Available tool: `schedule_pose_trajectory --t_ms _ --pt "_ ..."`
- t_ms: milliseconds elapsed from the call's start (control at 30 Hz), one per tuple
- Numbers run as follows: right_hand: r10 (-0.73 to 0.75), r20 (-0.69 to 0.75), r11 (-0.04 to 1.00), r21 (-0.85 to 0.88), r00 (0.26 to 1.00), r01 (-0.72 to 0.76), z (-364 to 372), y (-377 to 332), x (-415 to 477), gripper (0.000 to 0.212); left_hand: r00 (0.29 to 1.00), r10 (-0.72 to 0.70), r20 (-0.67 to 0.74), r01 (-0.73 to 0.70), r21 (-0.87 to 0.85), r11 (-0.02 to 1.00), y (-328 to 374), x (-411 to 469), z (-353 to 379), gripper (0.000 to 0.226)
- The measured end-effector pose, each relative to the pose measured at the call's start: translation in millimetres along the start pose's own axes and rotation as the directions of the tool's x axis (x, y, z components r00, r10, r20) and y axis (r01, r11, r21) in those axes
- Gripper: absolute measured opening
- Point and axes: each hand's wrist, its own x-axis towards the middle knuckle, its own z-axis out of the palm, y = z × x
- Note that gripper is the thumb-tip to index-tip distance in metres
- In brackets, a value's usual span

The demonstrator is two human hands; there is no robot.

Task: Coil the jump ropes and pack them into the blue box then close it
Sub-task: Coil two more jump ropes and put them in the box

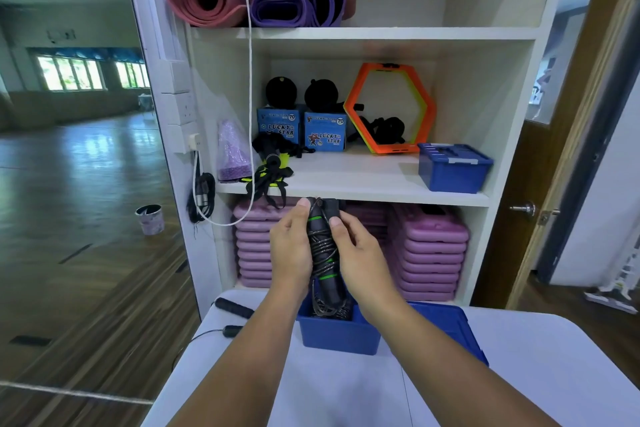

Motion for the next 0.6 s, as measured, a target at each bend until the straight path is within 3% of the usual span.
schedule_pose_trajectory --t_ms 100,200,267,400,600 --pt "-0.008 -0.049 0.995 0.103 0.999 0.013 4.6 4.8 2.1 0.034 0.996 0.082 0.037 -0.085 0.068 0.994 3.4 2.8 -0.3 0.014" --pt "0.0 -0.151 0.985 0.171 0.989 0.026 8.4 10.7 5.7 0.03 0.987 0.095 0.132 -0.11 0.105 0.988 6.9 3.9 -1.7 0.017" --pt "-0.001 -0.193 0.974 0.222 0.981 0.044 8.1 11.6 8.6 0.019 0.977 0.04 0.21 -0.059 0.088 0.994 7.8 4.7 -4.4 0.018" --pt "0.018 -0.245 0.961 0.272 0.969 0.051 5.8 12.7 11.7 0.021 0.949 -0.052 0.31 0.022 0.097 0.995 3.3 7.6 -12.7 0.025" --pt "0.018 -0.319 0.968 0.245 0.948 0.064 9.6 19.3 13.4 0.019 0.898 -0.157 0.411 0.182 -0.021 0.983 0.0 5.1 -16.0 0.037"
